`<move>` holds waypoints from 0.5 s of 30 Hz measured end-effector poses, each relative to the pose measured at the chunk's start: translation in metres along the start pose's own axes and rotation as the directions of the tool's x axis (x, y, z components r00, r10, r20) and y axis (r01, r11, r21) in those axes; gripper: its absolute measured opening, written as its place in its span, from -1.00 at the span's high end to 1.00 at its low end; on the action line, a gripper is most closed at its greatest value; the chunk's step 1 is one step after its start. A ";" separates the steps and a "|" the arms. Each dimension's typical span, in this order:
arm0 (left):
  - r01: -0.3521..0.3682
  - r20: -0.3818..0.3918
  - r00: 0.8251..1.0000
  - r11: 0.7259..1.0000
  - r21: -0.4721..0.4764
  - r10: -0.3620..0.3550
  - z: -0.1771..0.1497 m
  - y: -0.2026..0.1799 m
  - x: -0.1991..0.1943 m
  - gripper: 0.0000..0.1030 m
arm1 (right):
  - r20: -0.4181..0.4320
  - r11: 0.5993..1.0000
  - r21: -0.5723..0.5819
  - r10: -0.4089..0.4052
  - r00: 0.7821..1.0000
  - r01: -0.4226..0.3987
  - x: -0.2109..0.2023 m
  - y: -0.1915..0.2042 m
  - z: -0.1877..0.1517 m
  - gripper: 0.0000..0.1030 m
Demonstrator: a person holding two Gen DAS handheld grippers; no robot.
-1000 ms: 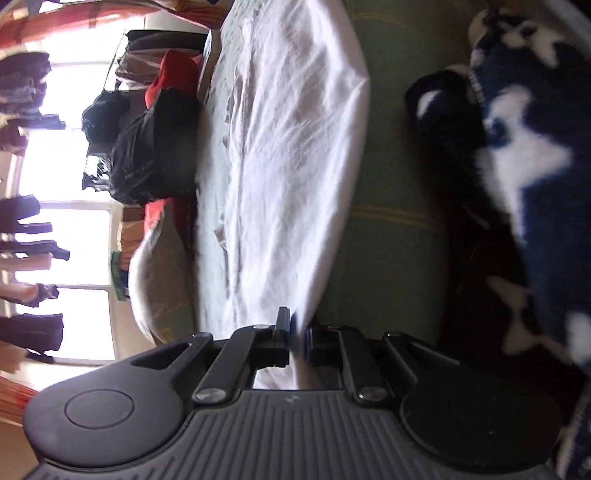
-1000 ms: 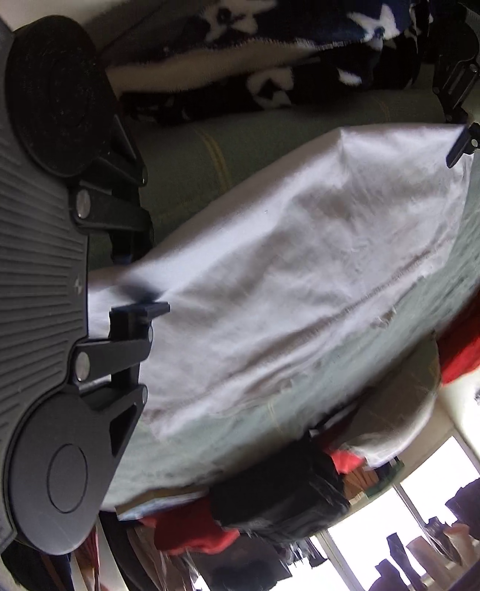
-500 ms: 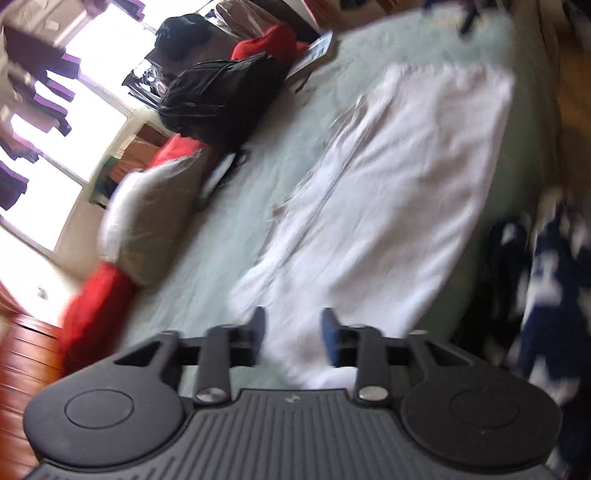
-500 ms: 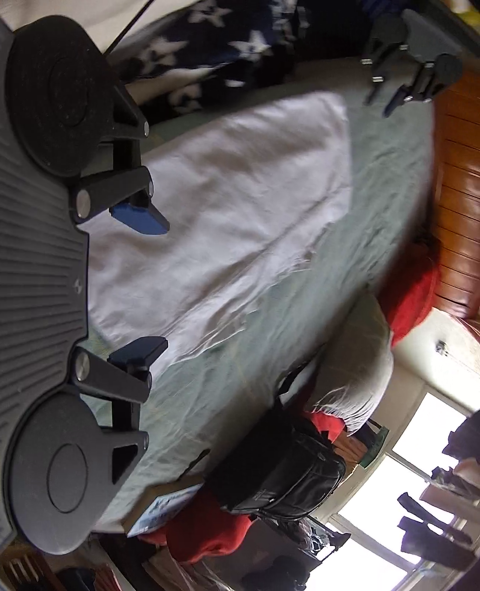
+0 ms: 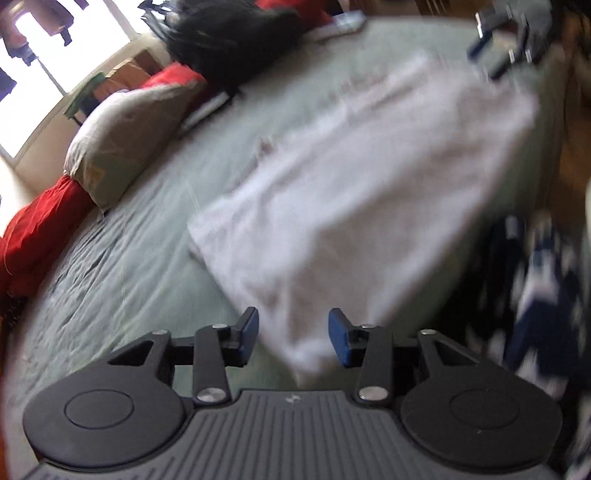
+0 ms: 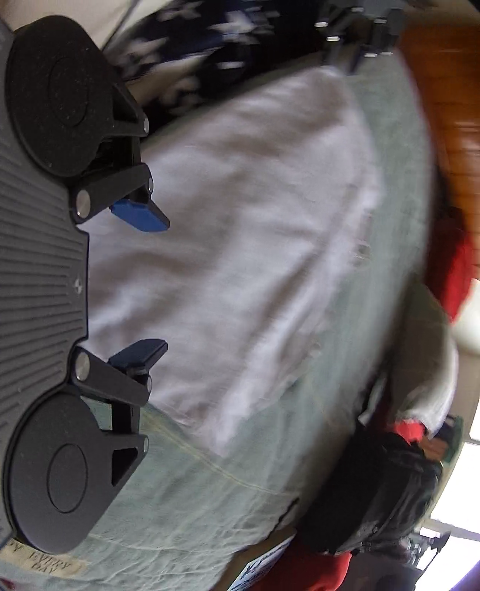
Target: Fold clothes
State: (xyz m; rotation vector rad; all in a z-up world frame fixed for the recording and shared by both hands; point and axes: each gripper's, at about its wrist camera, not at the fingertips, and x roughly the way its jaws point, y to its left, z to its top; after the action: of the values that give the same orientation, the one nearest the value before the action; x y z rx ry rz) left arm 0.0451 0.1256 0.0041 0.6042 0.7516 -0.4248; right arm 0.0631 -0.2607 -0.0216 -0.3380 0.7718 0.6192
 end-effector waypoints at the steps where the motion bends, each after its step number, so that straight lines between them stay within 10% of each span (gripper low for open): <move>1: 0.020 0.042 0.999 0.998 -0.052 -0.018 0.011 0.008 -0.001 -0.02 | 0.043 0.999 0.045 0.020 0.999 -0.022 0.000 -0.005 0.008 -0.67; 6: 0.153 0.106 0.986 0.958 -0.244 -0.131 0.045 0.021 0.048 -0.21 | 0.105 0.972 0.212 0.084 0.991 -0.104 0.034 -0.019 0.030 -0.74; 15: 0.099 -0.014 0.993 0.894 -0.437 -0.117 0.004 0.042 0.077 -0.37 | 0.006 0.940 0.341 -0.030 1.000 0.026 0.043 -0.051 -0.012 -0.75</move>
State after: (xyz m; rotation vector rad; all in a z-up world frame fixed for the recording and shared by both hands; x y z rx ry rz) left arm 0.1217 0.1437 -0.0355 0.1491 0.8889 -0.3313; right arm 0.1122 -0.2894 -0.0578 -0.0257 0.8457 0.4488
